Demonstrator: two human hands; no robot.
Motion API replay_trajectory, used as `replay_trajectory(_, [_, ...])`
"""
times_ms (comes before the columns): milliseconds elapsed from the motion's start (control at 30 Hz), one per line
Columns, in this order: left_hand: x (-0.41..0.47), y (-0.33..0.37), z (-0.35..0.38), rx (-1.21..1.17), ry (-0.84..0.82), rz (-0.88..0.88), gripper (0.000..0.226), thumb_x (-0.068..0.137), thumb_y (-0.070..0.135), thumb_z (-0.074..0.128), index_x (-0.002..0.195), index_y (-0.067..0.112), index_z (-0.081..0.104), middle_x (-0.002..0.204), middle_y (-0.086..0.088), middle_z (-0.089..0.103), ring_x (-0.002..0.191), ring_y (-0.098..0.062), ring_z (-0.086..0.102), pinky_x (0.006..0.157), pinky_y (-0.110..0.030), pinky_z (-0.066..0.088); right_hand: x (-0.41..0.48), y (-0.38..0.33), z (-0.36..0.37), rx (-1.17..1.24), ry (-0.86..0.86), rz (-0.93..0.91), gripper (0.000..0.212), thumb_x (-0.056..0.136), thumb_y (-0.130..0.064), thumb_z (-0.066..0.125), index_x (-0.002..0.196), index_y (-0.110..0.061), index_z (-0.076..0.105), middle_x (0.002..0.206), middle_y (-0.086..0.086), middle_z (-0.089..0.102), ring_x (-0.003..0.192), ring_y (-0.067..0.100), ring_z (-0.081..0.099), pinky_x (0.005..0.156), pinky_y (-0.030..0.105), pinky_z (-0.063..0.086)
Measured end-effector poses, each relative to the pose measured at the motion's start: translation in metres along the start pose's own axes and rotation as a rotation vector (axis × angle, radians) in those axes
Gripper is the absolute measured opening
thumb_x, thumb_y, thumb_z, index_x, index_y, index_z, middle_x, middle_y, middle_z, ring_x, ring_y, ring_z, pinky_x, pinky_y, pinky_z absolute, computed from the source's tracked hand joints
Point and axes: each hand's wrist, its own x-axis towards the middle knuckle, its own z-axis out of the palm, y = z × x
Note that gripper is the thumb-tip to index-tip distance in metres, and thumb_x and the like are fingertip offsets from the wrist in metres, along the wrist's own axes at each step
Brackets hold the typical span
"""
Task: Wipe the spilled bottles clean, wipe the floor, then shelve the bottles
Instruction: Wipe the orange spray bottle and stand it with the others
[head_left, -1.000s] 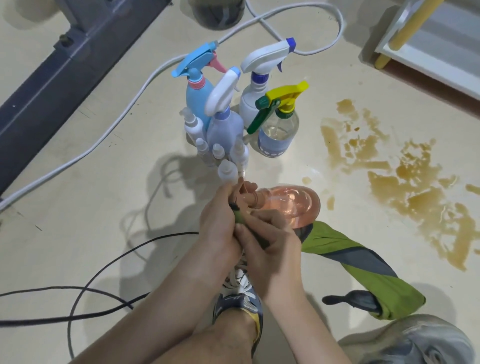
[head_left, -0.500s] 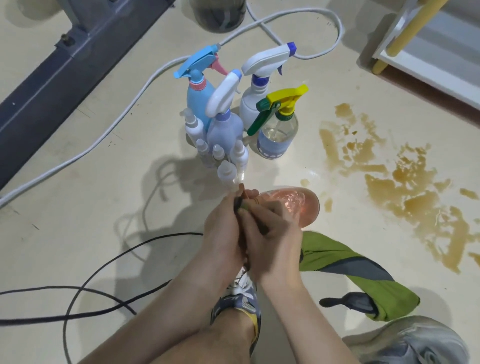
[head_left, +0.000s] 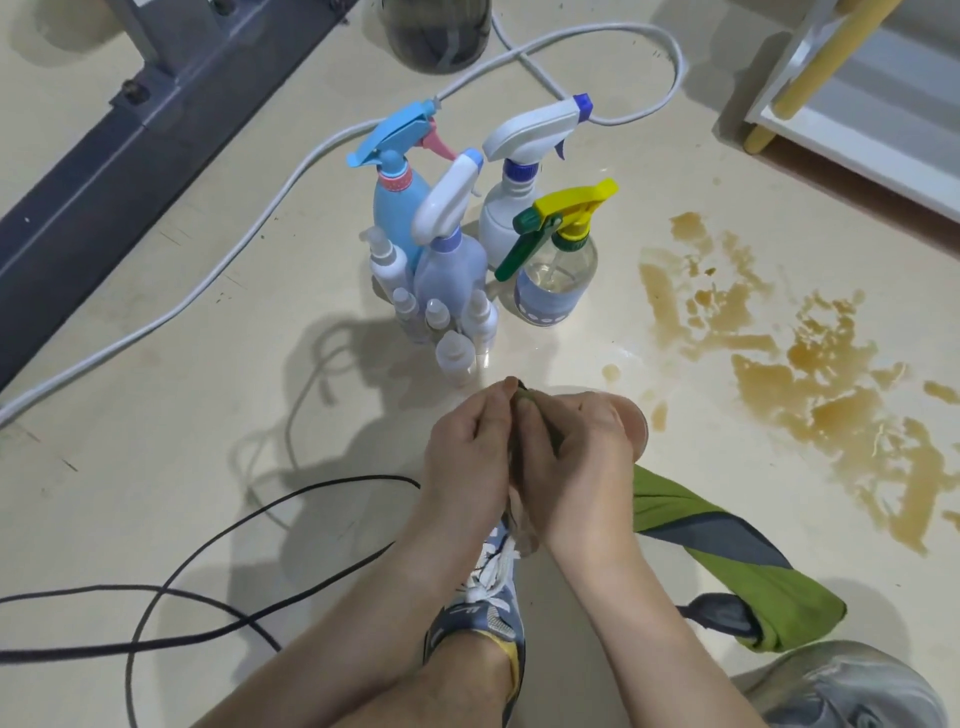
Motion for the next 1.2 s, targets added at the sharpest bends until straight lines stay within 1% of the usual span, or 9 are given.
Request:
replay_trajectory(167, [0.002, -0.005, 0.002, 0.207, -0.134, 0.209, 0.033, 0.101, 0.022, 0.048, 0.129, 0.038, 0.058, 0.111, 0.028, 0.067, 0.110, 0.006, 0.059, 0.089, -0.015, 0.047, 0.055, 0.003, -0.022, -0.089, -0.270, 0.280, 0.040, 0.097, -0.031, 0.051, 0.067, -0.009, 0.067, 0.059, 0.003, 0.063, 0.057, 0.019, 0.052, 0.059, 0.031, 0.042])
replay_trajectory(300, [0.001, -0.004, 0.004, 0.181, -0.172, 0.186, 0.038, 0.100, 0.020, 0.050, 0.121, 0.052, 0.054, 0.110, 0.017, 0.067, 0.094, 0.001, 0.061, 0.085, -0.021, 0.049, 0.054, 0.013, -0.055, 0.388, -0.683, 0.326, 0.021, 0.095, -0.017, 0.054, 0.095, -0.001, 0.069, 0.084, 0.017, 0.070, 0.075, 0.024, 0.061, 0.074, 0.039, 0.050])
replay_trajectory(367, [0.002, -0.003, 0.006, 0.174, -0.136, 0.166, 0.034, 0.099, 0.021, 0.052, 0.123, 0.044, 0.058, 0.109, 0.017, 0.069, 0.095, 0.000, 0.063, 0.088, -0.023, 0.050, 0.042, 0.016, -0.056, 0.522, -0.495, 0.319, 0.026, 0.091, -0.001, 0.063, 0.112, -0.015, 0.069, 0.102, 0.007, 0.070, 0.088, 0.016, 0.067, 0.082, 0.032, 0.055])
replay_trajectory(467, [0.005, -0.001, 0.008, 0.169, -0.060, 0.148, 0.019, 0.096, 0.025, 0.056, 0.101, 0.040, 0.067, 0.097, 0.014, 0.073, 0.095, -0.006, 0.068, 0.086, -0.030, 0.054, 0.026, 0.015, -0.049, 0.194, -0.056, 0.020, 0.023, 0.086, -0.008, 0.070, 0.102, -0.025, 0.070, 0.101, -0.004, 0.061, 0.089, 0.005, 0.061, 0.085, 0.027, 0.051])
replay_trajectory(633, [0.010, -0.010, 0.005, 0.453, 0.002, 0.174, 0.043, 0.099, 0.030, 0.039, 0.059, 0.018, 0.049, 0.072, -0.006, 0.055, 0.077, -0.022, 0.055, 0.077, -0.039, 0.046, -0.010, 0.037, -0.030, -0.138, -0.372, -0.333, 0.047, 0.094, -0.019, 0.040, 0.140, -0.020, 0.050, 0.133, -0.006, 0.055, 0.124, 0.012, 0.049, 0.105, 0.045, 0.037])
replay_trajectory(767, [0.004, -0.010, 0.005, 0.533, -0.019, 0.116, 0.045, 0.101, 0.034, 0.039, 0.059, 0.020, 0.049, 0.065, 0.000, 0.054, 0.070, -0.023, 0.053, 0.069, -0.036, 0.042, 0.001, 0.047, -0.013, -0.112, -0.217, -0.305, 0.023, 0.093, -0.025, 0.040, 0.101, -0.024, 0.061, 0.084, -0.021, 0.045, 0.080, 0.005, 0.043, 0.083, 0.048, 0.041])
replay_trajectory(933, [-0.005, -0.007, -0.002, 0.117, -0.083, -0.207, 0.037, 0.080, 0.045, 0.069, 0.102, 0.016, 0.064, 0.091, -0.011, 0.071, 0.071, -0.020, 0.067, 0.060, -0.036, 0.055, 0.015, 0.051, -0.004, -0.066, 0.057, -0.223, 0.030, 0.094, -0.030, 0.044, 0.105, -0.016, 0.068, 0.090, -0.003, 0.065, 0.085, 0.023, 0.058, 0.080, 0.043, 0.044])
replay_trajectory(1033, [-0.009, 0.001, -0.004, 0.317, -0.083, -0.089, 0.025, 0.087, 0.035, 0.067, 0.086, 0.011, 0.065, 0.070, -0.007, 0.070, 0.054, -0.016, 0.066, 0.050, -0.030, 0.052, 0.018, 0.052, -0.007, 0.105, 0.176, -0.003, 0.032, 0.094, -0.027, 0.049, 0.116, -0.011, 0.066, 0.097, -0.004, 0.058, 0.097, 0.019, 0.055, 0.089, 0.028, 0.042])
replay_trajectory(1200, [-0.006, 0.022, -0.001, 0.559, -0.017, 0.215, 0.015, 0.089, 0.036, 0.066, 0.095, 0.022, 0.067, 0.074, 0.005, 0.073, 0.066, -0.014, 0.069, 0.071, -0.035, 0.054, 0.005, 0.025, -0.028, 0.284, 0.113, 0.043, 0.037, 0.095, -0.023, 0.054, 0.130, -0.014, 0.061, 0.101, -0.009, 0.051, 0.103, 0.005, 0.053, 0.093, 0.014, 0.039])
